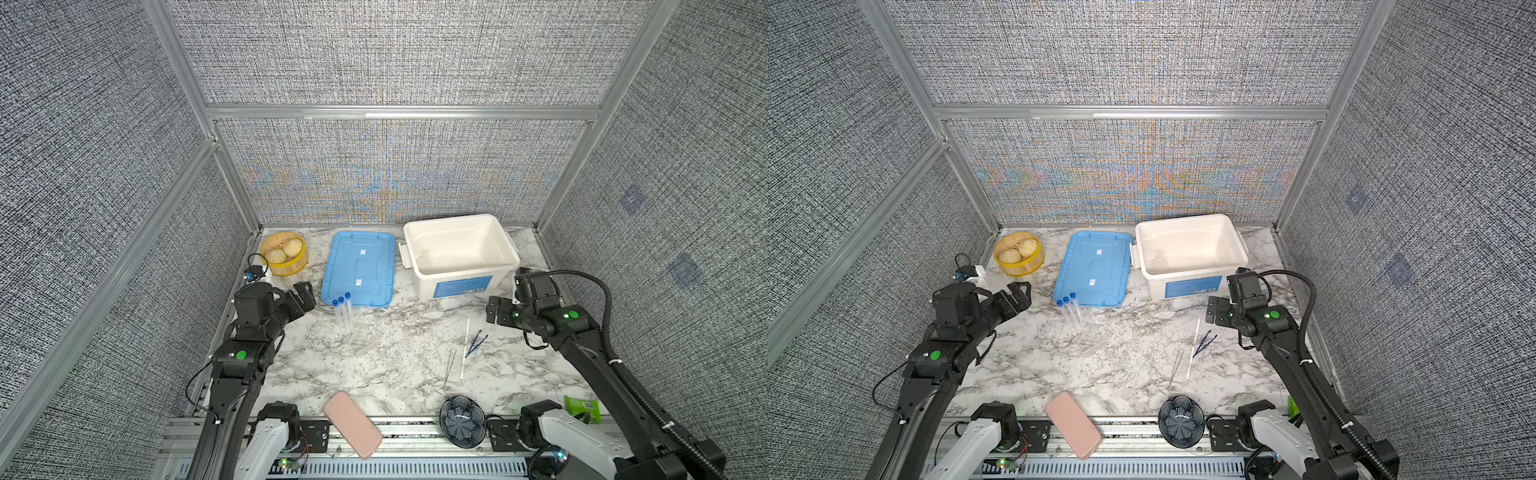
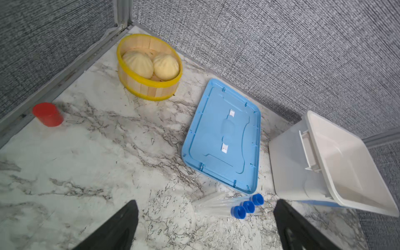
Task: Organize the chemistry lab equipment
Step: 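Lower the right gripper to the blue tweezers while the left reaches toward tubes, then grasp the blue plastic tweezers with the right gripper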
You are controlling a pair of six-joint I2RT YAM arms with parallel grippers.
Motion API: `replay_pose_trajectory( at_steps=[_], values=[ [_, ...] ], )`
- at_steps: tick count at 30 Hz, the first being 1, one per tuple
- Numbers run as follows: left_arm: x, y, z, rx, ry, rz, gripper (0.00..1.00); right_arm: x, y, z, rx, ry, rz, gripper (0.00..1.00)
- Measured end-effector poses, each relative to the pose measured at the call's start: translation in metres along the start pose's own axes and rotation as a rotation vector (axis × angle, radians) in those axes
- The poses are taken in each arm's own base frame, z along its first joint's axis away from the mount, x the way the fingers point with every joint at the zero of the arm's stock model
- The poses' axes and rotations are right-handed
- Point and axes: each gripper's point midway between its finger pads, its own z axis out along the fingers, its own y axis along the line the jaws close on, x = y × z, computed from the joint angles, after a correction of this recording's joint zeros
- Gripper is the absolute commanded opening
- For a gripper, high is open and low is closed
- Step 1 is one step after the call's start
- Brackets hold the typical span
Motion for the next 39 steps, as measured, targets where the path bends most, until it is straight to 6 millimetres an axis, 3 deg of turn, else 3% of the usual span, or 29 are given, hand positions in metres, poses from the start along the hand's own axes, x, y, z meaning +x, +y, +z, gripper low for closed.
replay_pose_trajectory(
  at_steps=[4,9,15,16,17,18,22,26,33,39],
  values=[
    [-0.009,-0.018,0.002,0.010,-0.002,0.089,0.99,0.004,-0.014,0.002,0.088,0.061,0.126,0.82],
    [-0.007,-0.039,0.007,0.037,0.027,0.195,0.99,0.017,-0.018,0.009,0.159,0.164,0.239,0.82],
    [0.018,-0.071,0.024,0.103,0.108,0.310,0.99,0.055,-0.020,0.026,0.207,0.312,0.366,0.82],
    [0.022,-0.078,0.027,0.116,0.120,0.333,0.99,0.061,-0.020,0.028,0.210,0.333,0.378,0.84],
    [0.026,-0.085,0.029,0.128,0.127,0.351,0.99,0.064,-0.020,0.030,0.212,0.346,0.388,0.95],
    [0.030,-0.093,0.032,0.141,0.135,0.373,0.99,0.068,-0.019,0.033,0.208,0.359,0.397,0.99],
    [0.047,-0.120,0.041,0.188,0.160,0.450,0.99,0.084,-0.012,0.043,0.173,0.418,0.411,0.99],
    [0.060,-0.133,0.049,0.203,0.177,0.489,0.99,0.096,-0.006,0.052,0.145,0.459,0.448,0.99],
    [0.064,-0.146,0.055,0.224,0.151,0.508,0.99,0.105,0.008,0.071,0.106,0.531,0.485,0.75],
    [0.073,-0.151,0.062,0.230,0.163,0.517,0.99,0.109,0.013,0.085,0.115,0.569,0.503,0.71]
  ],
)
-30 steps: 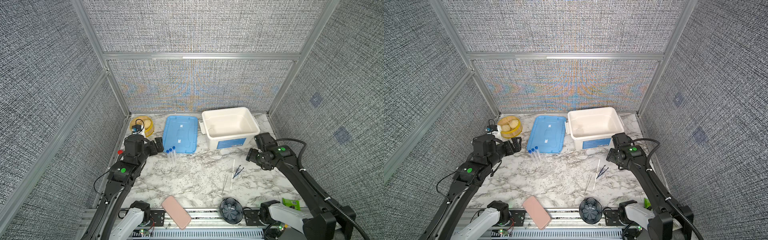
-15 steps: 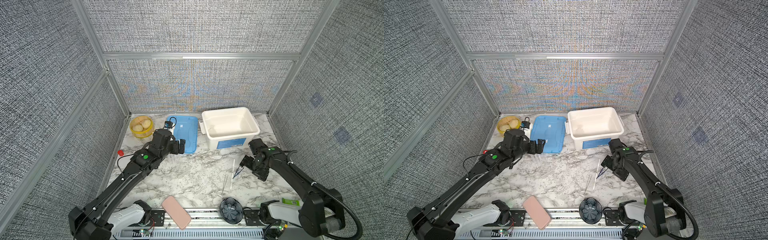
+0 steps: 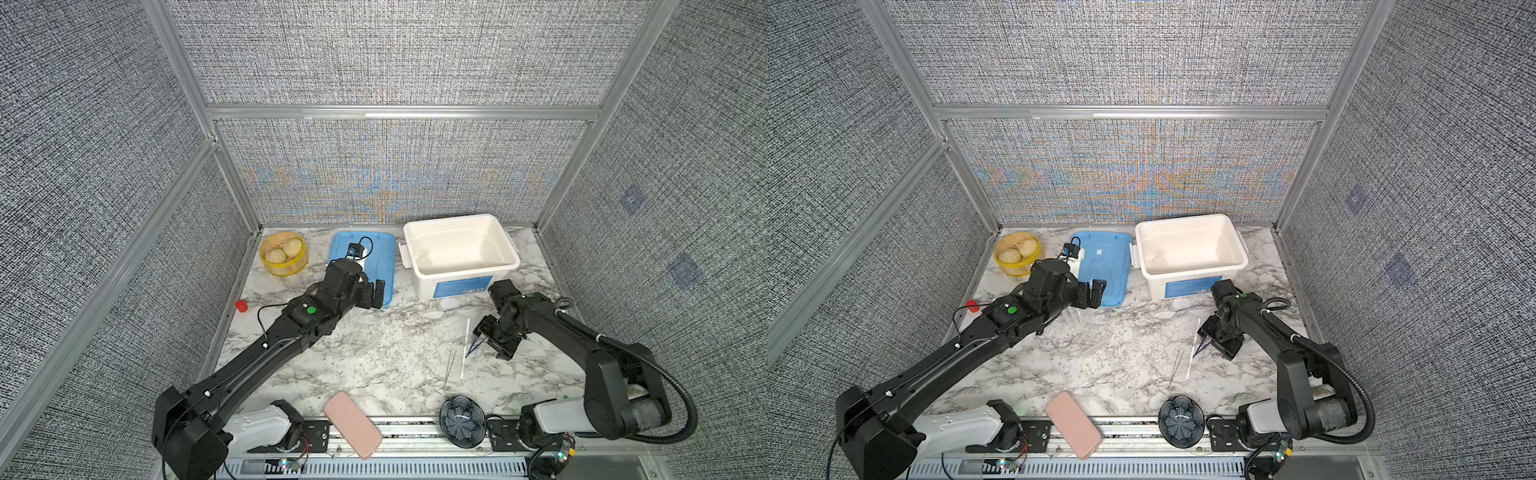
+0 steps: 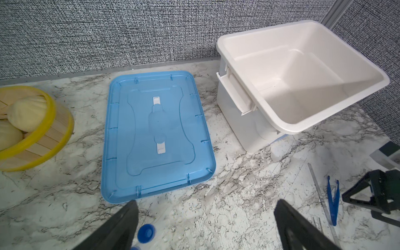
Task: Organize the chemistry lab equipment
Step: 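Grasp the blue plastic tweezers with the right gripper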
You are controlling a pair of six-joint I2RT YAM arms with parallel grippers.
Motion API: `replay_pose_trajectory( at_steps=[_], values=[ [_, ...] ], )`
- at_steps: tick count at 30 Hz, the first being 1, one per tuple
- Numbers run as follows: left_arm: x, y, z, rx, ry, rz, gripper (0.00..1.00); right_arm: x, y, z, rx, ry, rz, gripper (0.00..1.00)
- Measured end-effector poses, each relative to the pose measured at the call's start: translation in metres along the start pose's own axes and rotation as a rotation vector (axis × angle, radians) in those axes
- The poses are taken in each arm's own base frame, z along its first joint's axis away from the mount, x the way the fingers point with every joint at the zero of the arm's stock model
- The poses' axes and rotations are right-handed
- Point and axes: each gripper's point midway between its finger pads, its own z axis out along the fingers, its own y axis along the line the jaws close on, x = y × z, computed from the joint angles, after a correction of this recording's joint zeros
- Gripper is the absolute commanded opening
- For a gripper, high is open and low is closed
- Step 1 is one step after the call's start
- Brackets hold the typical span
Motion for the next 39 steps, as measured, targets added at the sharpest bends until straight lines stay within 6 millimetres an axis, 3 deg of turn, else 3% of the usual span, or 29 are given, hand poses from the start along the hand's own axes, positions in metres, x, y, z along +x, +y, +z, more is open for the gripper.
replay_pose_trajectory(
  at_steps=[9,13,22,32,39],
  values=[
    [0.006,-0.003,0.011,0.005,0.012,0.001,0.99,-0.003,0.009,0.009,0.001,0.027,0.033,0.69],
    [0.008,-0.002,0.014,-0.003,0.019,0.014,0.99,-0.004,0.010,0.016,0.015,0.040,0.056,0.60],
    [0.003,0.005,0.011,-0.041,-0.015,0.055,0.99,-0.003,0.011,0.028,0.047,0.085,0.088,0.55],
    [0.007,0.006,0.013,-0.042,-0.014,0.055,0.99,0.003,-0.006,0.033,0.114,0.094,0.112,0.25],
    [0.005,0.005,0.015,-0.040,-0.021,0.050,0.99,0.003,-0.011,0.033,0.102,0.070,0.134,0.21]
  ],
)
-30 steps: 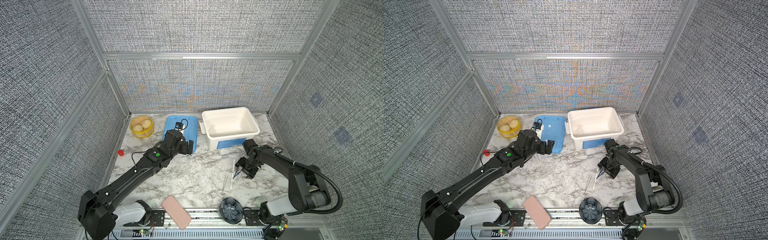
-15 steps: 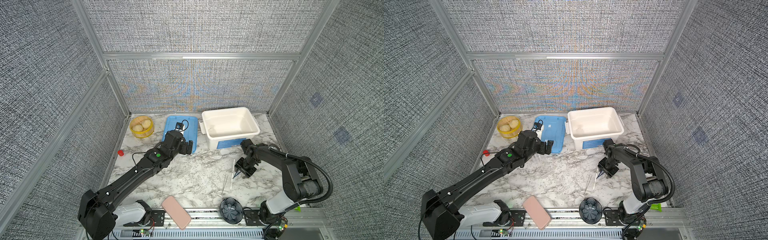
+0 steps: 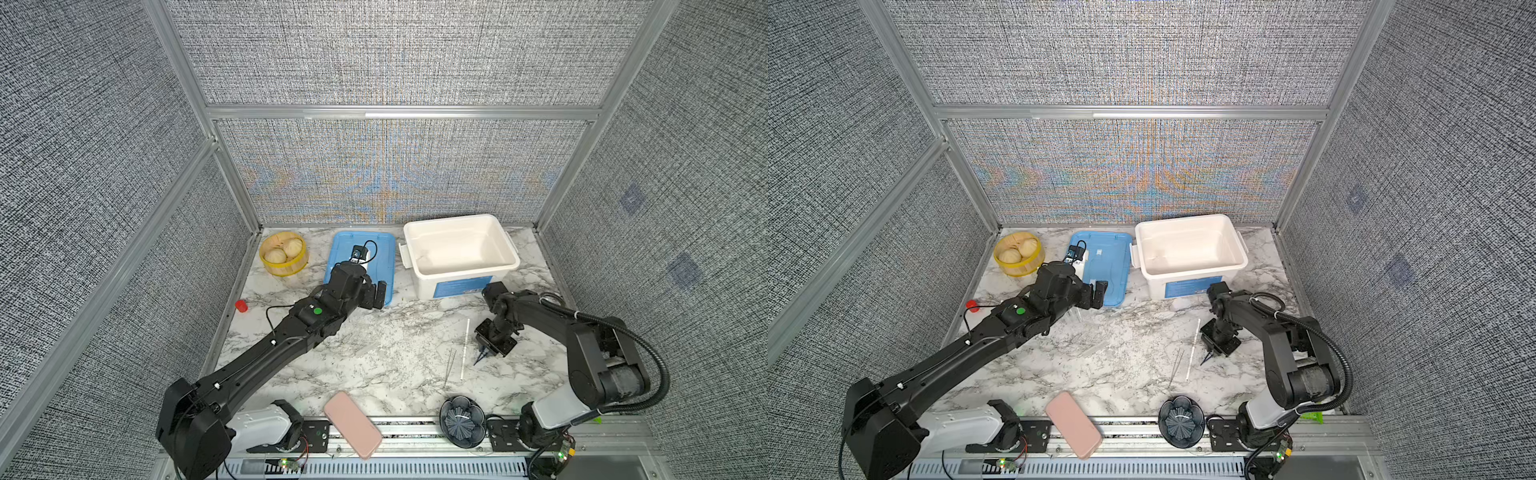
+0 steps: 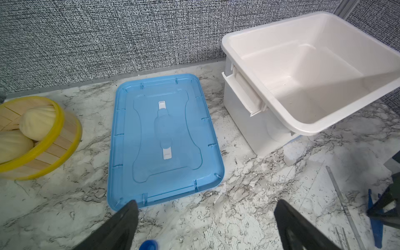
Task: Organize the chemistry lab equipment
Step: 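Grasp the blue plastic tweezers with the right gripper, then lift the tweezers and carry them over the white bin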
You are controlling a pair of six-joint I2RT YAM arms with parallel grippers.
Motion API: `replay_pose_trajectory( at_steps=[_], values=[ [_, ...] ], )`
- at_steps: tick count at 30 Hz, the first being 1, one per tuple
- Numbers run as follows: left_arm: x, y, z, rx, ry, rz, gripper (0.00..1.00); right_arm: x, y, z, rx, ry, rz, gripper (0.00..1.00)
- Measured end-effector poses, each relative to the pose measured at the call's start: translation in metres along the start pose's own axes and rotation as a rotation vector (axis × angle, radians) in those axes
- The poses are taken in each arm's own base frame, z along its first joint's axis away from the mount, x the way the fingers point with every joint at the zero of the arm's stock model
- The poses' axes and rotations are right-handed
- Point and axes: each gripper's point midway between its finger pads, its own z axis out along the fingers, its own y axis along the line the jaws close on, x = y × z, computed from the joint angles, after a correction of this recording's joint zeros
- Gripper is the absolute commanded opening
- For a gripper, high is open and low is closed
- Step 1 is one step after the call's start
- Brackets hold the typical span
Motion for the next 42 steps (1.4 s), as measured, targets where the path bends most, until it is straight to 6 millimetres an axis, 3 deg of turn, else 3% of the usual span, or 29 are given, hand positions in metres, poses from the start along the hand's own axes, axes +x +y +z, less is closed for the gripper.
replay_pose_trajectory(
  at_steps=[20,25,28,32,38,42],
  values=[
    [-0.001,-0.001,0.004,0.003,-0.004,-0.023,0.99,-0.003,0.005,-0.011,-0.085,-0.058,-0.039,0.08],
    [0.000,-0.001,0.004,0.002,-0.003,-0.023,0.99,-0.006,0.014,-0.029,-0.124,-0.086,-0.076,0.08],
    [-0.002,-0.002,0.004,0.004,-0.008,-0.025,0.99,-0.012,0.022,-0.053,-0.162,-0.147,-0.118,0.08],
    [-0.002,-0.002,0.004,0.004,-0.010,-0.025,0.99,-0.024,0.039,-0.101,-0.243,-0.278,-0.191,0.08],
    [-0.003,-0.002,0.003,0.008,-0.013,-0.042,0.99,-0.038,0.085,-0.196,-0.389,-0.519,-0.333,0.07],
    [-0.007,-0.003,-0.003,0.020,-0.024,-0.053,0.99,-0.047,0.121,-0.243,-0.421,-0.665,-0.486,0.07]
  ],
)
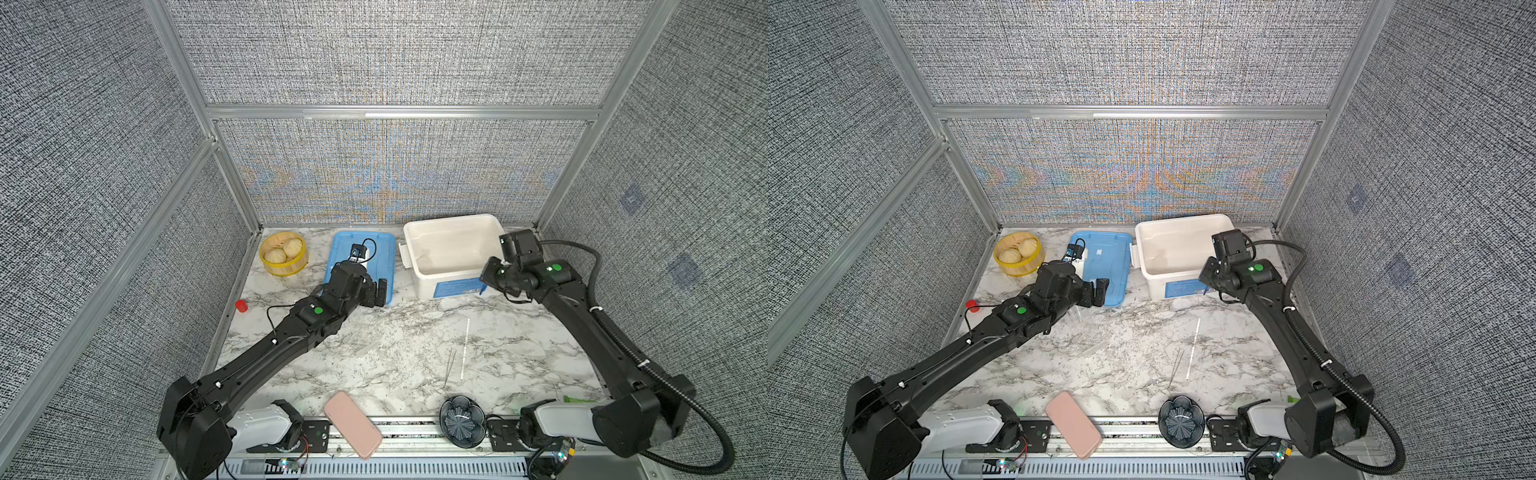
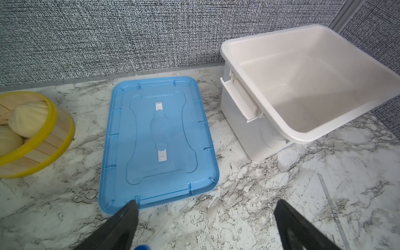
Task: Organize the chemistry lab equipment
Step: 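Lift the tweezers and carry them over the white bin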
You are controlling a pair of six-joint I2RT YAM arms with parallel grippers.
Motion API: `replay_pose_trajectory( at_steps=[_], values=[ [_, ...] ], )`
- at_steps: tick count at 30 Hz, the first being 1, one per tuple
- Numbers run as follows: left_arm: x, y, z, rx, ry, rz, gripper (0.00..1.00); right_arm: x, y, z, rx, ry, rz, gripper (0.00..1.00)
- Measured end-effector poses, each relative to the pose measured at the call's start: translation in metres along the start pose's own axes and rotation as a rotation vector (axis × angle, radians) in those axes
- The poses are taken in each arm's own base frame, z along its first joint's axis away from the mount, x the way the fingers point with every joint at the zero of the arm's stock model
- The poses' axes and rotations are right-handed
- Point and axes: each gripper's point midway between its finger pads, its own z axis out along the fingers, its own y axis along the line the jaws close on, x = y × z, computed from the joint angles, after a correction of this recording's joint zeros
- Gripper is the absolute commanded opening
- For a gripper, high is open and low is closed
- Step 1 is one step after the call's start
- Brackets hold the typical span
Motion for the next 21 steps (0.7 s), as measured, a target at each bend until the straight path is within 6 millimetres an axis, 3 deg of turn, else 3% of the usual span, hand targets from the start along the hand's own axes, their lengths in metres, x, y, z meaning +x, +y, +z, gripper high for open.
replay_pose_trajectory(
  at_steps=[4,8,14,18,21],
  values=[
    [-0.003,-0.003,-0.006,0.021,-0.010,-0.021,0.99,-0.037,0.037,0.008,-0.033,-0.049,-0.180,0.07],
    [0.003,-0.005,-0.009,0.046,0.000,-0.052,0.99,-0.063,0.053,0.028,0.002,-0.072,-0.357,0.07],
    [0.010,-0.002,-0.016,0.054,-0.001,-0.082,0.99,-0.080,0.038,0.081,0.169,-0.013,-0.587,0.07],
    [0.007,-0.002,-0.019,0.058,-0.012,-0.099,0.99,-0.082,0.020,0.121,0.261,0.087,-0.664,0.07],
    [0.009,-0.002,-0.019,0.058,-0.009,-0.110,0.99,-0.083,0.002,0.139,0.306,0.154,-0.682,0.07]
  ],
)
